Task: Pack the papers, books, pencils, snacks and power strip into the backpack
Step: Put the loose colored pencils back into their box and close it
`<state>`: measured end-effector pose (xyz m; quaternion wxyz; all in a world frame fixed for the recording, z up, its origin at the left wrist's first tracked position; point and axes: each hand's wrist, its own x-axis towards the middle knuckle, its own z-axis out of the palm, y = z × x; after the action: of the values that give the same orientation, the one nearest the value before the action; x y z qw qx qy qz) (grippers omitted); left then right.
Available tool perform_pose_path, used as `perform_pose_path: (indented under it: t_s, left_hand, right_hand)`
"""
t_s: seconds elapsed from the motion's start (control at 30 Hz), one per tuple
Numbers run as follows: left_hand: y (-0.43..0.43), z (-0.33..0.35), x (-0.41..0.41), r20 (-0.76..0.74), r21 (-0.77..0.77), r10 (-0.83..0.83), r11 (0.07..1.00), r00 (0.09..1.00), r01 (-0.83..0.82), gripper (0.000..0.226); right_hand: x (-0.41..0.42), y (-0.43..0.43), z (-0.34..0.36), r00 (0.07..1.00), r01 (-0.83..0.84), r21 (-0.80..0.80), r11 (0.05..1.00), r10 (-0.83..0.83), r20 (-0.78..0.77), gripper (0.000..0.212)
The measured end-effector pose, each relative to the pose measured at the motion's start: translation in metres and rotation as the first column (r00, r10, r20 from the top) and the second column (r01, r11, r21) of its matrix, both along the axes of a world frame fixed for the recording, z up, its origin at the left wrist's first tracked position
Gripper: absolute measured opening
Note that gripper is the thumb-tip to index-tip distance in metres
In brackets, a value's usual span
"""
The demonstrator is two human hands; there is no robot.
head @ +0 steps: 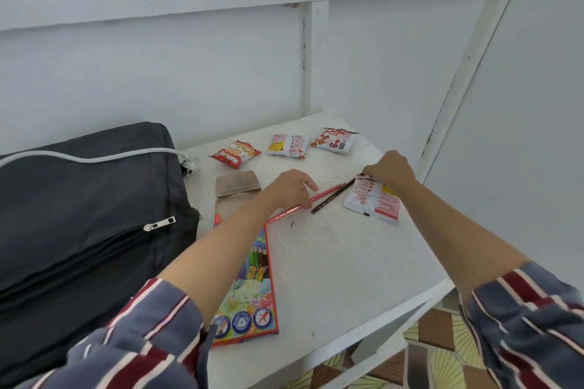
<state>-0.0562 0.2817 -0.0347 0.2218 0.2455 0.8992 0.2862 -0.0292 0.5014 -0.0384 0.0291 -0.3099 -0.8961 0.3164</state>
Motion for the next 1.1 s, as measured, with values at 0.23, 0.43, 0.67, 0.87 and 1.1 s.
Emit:
perform_pose_path:
  t_s: [0.23, 0.43, 0.67, 0.87, 1.1]
  left_hand:
    - [0.005, 0.002, -0.013, -0.03, -0.018, 0.004, 1.0, 1.0, -0.005, 0.034]
    - [0.01, 0.004, -0.021, -0.048, -0.03, 0.01, 0.999, 0.999, -0.012, 0.039]
    - [0.011, 0.014, -0.021, -0.078, -0.018, 0.04, 0.999, 0.996, -0.042, 0.043]
    - [0.0, 0.019, -0.026, 0.107, 0.19, 0.226, 0.951, 0.968, -0.243, 0.041]
    - [-0.023, 0.031, -0.016, 0.317, 0.405, 0.288, 0.82, 0.904, -0.404, 0.034]
  right_hand:
    - [-0.015, 0.001, -0.004, 0.994, -0.083, 0.012, 0.997, 0.082, 0.066, 0.032]
    - [-0.028, -0.004, -0.002, 0.991, -0.102, 0.079, 0.992, 0.094, 0.093, 0.027]
    - [-0.039, -0.013, 0.001, 0.996, -0.073, -0.2, 0.977, 0.059, -0.071, 0.015]
    - [-0.041, -0.032, 0.026, 0.983, -0.135, -0.49, 0.861, 0.054, -0.175, 0.009]
    - [-0.031, -0.06, 0.041, 0.926, -0.367, -0.54, 0.758, 0.245, -0.286, 0.008]
